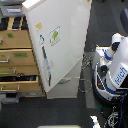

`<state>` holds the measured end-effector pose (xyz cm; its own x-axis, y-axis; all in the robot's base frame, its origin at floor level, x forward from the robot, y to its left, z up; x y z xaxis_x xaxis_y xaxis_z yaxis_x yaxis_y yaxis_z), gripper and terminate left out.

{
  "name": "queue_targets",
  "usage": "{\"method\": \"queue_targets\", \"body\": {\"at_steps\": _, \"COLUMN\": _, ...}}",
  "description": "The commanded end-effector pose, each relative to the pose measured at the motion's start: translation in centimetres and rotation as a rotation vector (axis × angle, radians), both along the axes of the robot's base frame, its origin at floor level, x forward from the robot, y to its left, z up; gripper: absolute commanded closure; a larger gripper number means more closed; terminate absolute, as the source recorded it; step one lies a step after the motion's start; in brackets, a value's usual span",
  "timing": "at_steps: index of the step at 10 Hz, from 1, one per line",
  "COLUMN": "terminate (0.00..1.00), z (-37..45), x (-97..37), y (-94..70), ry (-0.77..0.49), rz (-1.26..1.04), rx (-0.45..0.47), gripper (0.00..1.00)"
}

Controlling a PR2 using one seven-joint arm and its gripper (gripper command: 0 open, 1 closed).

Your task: Opening the fridge

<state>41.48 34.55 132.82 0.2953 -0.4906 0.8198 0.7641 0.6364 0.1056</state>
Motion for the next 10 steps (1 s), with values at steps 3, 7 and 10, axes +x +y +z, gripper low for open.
{"method": "queue_targets", "body": {"at_steps": 3, "terminate": 0.0, "z": -25.2, "x": 19.8, "y": -1.9, "ry": 0.677, "rz": 0.077, "rx": 0.259, "gripper": 0.0}}
{"method": "queue_targets", "body": {"at_steps": 7, "terminate": 0.0, "z": -26.8, "x": 36.5, "y": -16.4, "ry": 0.813, "rz": 0.129, "rx": 0.368, "gripper": 0.0}}
{"method": "queue_targets", "body": {"at_steps": 10, "terminate": 0.0, "z": -9.0, "x": 41.6, "y": -35.1, "ry": 0.766, "rz": 0.067, "rx": 0.456, "gripper": 0.0}}
